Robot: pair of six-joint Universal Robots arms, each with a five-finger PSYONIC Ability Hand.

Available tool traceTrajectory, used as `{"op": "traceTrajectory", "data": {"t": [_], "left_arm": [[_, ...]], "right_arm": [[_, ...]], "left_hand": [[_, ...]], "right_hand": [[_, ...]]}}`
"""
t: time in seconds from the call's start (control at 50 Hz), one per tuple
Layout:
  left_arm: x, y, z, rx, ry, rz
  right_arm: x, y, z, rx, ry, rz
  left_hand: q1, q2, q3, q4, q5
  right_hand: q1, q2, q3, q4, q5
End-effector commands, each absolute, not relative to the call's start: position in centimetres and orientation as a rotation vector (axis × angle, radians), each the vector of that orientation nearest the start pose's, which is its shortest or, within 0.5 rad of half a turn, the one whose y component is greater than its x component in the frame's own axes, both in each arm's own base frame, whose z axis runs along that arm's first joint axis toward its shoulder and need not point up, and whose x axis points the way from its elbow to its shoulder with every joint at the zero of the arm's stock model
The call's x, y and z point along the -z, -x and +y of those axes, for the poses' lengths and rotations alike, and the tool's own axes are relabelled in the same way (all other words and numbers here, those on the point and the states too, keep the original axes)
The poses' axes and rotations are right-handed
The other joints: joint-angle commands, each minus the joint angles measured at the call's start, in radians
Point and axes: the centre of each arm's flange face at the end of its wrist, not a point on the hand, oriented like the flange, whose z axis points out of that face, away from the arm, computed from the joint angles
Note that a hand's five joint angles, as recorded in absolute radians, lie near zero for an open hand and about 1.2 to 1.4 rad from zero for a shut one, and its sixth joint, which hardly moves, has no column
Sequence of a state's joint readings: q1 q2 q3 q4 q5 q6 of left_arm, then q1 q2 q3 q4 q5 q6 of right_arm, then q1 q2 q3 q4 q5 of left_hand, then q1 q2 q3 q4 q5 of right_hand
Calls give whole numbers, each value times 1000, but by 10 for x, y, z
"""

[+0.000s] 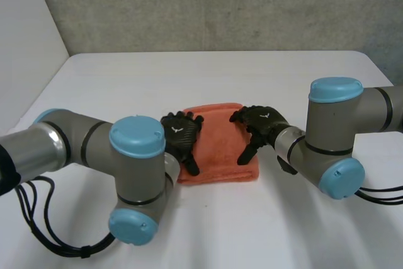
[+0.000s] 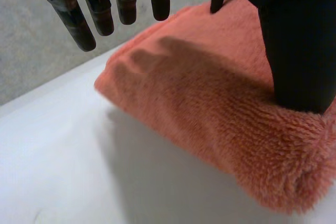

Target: Fold the laundry

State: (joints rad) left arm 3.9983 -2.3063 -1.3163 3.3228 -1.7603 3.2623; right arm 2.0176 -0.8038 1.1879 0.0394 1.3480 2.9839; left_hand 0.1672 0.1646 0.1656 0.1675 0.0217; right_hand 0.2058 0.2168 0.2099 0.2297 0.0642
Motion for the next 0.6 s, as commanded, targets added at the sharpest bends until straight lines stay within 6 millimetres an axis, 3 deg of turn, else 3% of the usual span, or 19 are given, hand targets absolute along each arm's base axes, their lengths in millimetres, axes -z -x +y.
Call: {"op": "traceTrajectory", "data": {"t": [0.02,0.06,0.08,0.12,0.18,0.22,0.24,0.28,0.3,0.32,0.4,0.44,0.5,0.54,0.6], "left_arm": [[-152,351,-238,2008,-897,2523],[-179,351,-236,2097,-876,2482],[-179,351,-236,2097,-875,2482],[-212,350,-231,2216,-846,2425],[-230,348,-228,2276,-828,2393],[-260,342,-224,2376,-779,2335],[-260,342,-224,2376,-779,2334],[-285,333,-217,2442,-746,2289],[-285,333,-217,2442,-746,2289],[-299,325,-214,2475,-717,2262],[-323,303,-215,2502,-632,2215],[-339,276,-220,2488,-532,2184],[-345,264,-223,2474,-486,2177],[-350,244,-228,2440,-400,2181],[-347,231,-232,2405,-329,2217]], "right_arm": [[-156,-313,-310,1579,886,2191],[-188,-312,-308,1666,865,2126],[-188,-312,-308,1666,865,2126],[-223,-309,-303,1766,827,2056],[-241,-306,-301,1818,790,2032],[-269,-298,-298,1907,687,2006],[-269,-298,-297,1907,686,2006],[-298,-288,-292,2011,575,1970],[-298,-287,-292,2012,574,1970],[-312,-281,-287,2068,533,1953],[-329,-271,-277,2139,485,1939],[-340,-263,-272,2172,453,1929],[-341,-257,-271,2179,438,1940],[-345,-246,-268,2197,416,1952],[-343,-239,-266,2196,405,1971]], "left_hand": [[8,11,10,8,-21],[8,11,10,8,-21],[8,11,10,8,-21],[8,11,10,8,-21],[8,11,10,8,-21],[8,11,10,8,-21],[8,11,10,8,-21],[7,10,9,7,-22],[7,10,9,7,-22],[8,11,10,8,-21],[7,10,9,7,-22],[7,10,9,7,-22],[7,10,9,7,-22],[7,10,9,7,-22],[7,10,9,7,-22]], "right_hand": [[-31,-42,-35,-55,-64],[-31,-42,-35,-55,-64],[-31,-42,-35,-55,-64],[-31,-42,-35,-55,-64],[-31,-42,-35,-55,-64],[-31,-42,-35,-55,-64],[-31,-42,-35,-55,-64],[-31,-42,-35,-55,-64],[-31,-42,-35,-55,-64],[-31,-42,-35,-55,-64],[-31,-42,-35,-55,-64],[-31,-42,-35,-55,-64],[-31,-42,-35,-55,-64],[-31,-42,-35,-55,-64],[-31,-42,-35,-55,-64]]}}
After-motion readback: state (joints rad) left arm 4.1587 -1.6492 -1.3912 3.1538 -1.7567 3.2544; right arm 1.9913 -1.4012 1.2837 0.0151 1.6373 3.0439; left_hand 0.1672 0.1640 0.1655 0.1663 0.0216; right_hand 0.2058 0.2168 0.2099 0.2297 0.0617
